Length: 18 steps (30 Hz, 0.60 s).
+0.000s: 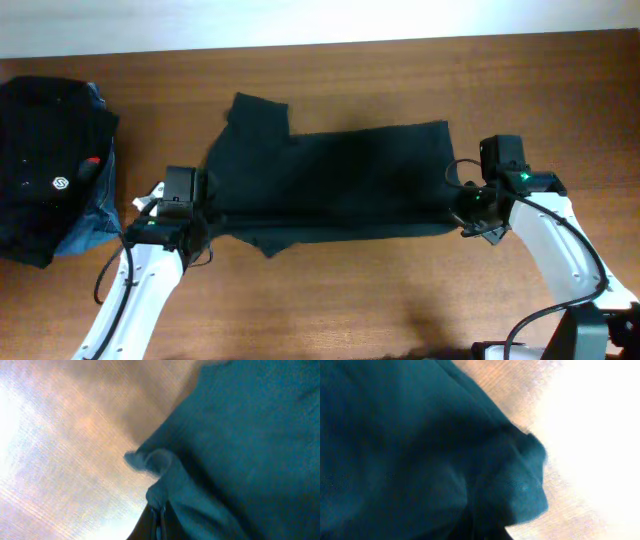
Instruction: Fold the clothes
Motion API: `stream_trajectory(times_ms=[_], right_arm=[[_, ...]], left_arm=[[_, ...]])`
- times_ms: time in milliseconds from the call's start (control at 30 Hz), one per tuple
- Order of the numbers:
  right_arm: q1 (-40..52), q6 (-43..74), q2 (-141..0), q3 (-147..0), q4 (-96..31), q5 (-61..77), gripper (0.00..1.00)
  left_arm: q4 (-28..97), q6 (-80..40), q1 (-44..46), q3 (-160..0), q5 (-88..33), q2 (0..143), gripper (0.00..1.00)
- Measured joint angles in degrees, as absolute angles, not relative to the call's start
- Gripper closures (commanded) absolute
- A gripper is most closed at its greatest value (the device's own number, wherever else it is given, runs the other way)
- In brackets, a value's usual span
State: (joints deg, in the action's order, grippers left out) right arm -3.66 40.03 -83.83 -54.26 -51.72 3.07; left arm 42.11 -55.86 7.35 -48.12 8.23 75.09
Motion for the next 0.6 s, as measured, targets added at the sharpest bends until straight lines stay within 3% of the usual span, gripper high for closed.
stream_trajectory(times_ms=[600], right_arm=[[-3.66,40.03,-83.83,-54.26,-63.75,3.29,0.96]], left_arm=[[58.78,-55.86,7.35,-48.23,2.31,74.65,1.0]])
